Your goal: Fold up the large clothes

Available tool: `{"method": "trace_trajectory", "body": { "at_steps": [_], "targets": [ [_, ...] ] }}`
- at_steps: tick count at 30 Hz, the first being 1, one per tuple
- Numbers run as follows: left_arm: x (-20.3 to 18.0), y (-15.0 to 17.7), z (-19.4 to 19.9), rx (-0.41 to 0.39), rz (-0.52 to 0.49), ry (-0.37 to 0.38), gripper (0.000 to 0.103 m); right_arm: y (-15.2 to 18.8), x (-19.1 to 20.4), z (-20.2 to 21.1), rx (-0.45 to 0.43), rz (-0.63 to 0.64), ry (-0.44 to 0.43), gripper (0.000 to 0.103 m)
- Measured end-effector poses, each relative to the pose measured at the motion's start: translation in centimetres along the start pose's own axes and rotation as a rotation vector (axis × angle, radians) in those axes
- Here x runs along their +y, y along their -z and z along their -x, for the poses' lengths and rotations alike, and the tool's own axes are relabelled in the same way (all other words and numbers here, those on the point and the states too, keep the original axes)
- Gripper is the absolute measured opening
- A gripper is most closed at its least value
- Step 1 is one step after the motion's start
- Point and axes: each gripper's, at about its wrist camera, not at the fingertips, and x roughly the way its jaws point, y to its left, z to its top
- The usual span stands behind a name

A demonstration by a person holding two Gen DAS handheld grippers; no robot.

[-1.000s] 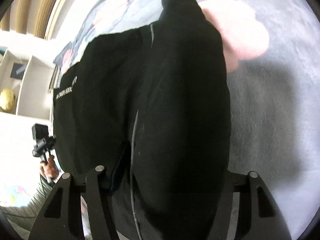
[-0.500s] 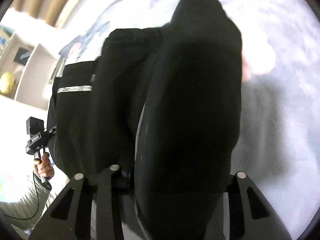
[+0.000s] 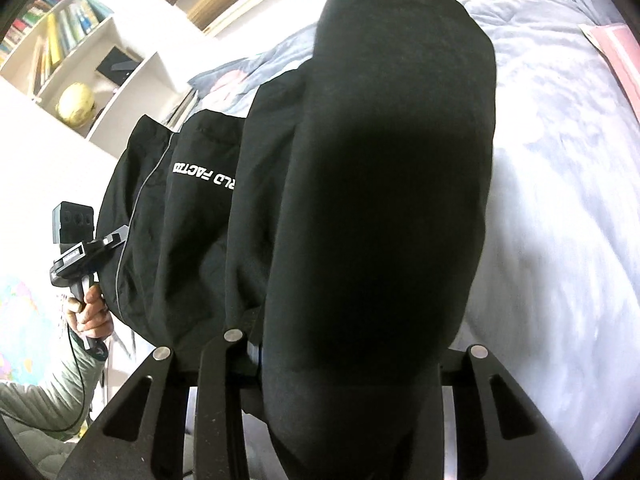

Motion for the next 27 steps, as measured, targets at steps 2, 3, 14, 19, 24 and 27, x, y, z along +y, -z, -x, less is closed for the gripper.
{"method": "trace_trajectory", "body": {
  "at_steps": [2, 3, 14, 19, 24, 27],
  "targets": [
    [-0.1, 1.9, 0.9, 0.013, 0.006, -0.006, 0.029, 0.3, 0.3, 0.6, 0.017, -0.013, -0.003, 0.041],
    [0.3, 2.8, 1.7, 0.020, 0.012, -0.007, 0.029, 0.2, 0.4, 0.5, 0.029, -0.019, -0.001, 0.041],
    [7.9, 11.8, 1.7, 0.099, 0.133, -0.051, 0.029, 2.6, -3.9, -6.6, 0.131, -0.088, 0.064, 0.041],
    [13.0, 13.4, 1.7, 0.100, 0.171, -0.051, 0.037, 1.9, -7.3, -7.4, 0.082, -0.121, 0.089, 0.046],
    [16.7, 14.6, 1.4, 0.071, 0.188, 0.006, 0.045, 3.4, -10.6, -8.6, 0.030, -0.158, 0.115, 0.060],
    [17.6, 15.3, 1.4, 0.034, 0.158, 0.034, 0.053, 4.2, -11.5, -9.1, -0.020, -0.181, 0.113, 0.065]
  ]
}}
